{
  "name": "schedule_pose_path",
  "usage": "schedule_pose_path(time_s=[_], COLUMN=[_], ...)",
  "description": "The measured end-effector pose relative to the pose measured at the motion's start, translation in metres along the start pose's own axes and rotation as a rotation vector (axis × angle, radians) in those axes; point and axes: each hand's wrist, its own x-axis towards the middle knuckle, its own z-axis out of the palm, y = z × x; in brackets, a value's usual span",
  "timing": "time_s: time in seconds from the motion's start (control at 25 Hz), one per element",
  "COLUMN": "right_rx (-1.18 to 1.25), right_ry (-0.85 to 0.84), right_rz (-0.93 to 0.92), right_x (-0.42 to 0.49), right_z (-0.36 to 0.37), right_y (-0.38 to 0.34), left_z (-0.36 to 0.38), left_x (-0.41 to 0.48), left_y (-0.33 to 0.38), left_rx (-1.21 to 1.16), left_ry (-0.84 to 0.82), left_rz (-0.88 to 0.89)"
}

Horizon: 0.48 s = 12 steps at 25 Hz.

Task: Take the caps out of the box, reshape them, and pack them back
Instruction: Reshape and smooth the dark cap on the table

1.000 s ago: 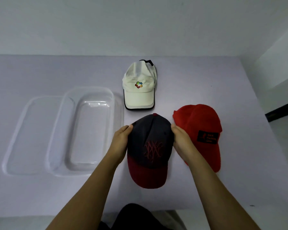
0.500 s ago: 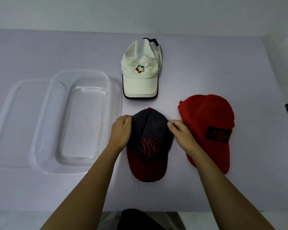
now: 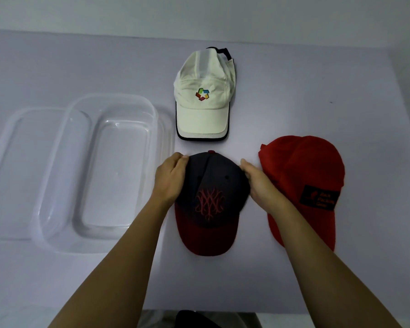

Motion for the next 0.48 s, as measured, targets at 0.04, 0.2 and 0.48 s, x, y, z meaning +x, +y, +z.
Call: schedule_pose_path(time_s=[0.04, 0.2, 0.48], right_rx=[-0.025, 0.035, -0.070], right_ry=[0.007, 0.061, 0.174], right_rz=[0.053, 0.102, 0.195], right_x=[0.003, 0.008, 0.016], right_z=[0.000, 0.005, 0.012], right_y=[0.001, -0.008, -0.017], left_z=[0.000, 0.002, 0.011], left_x=[0.002, 0.007, 0.013], left_y=[0.000, 0.003, 0.007], left_rx=[0.007, 0.011, 0.123], left_ry=[-0.012, -0.008, 0.033], left_rz=[-0.013, -0.057, -0.145])
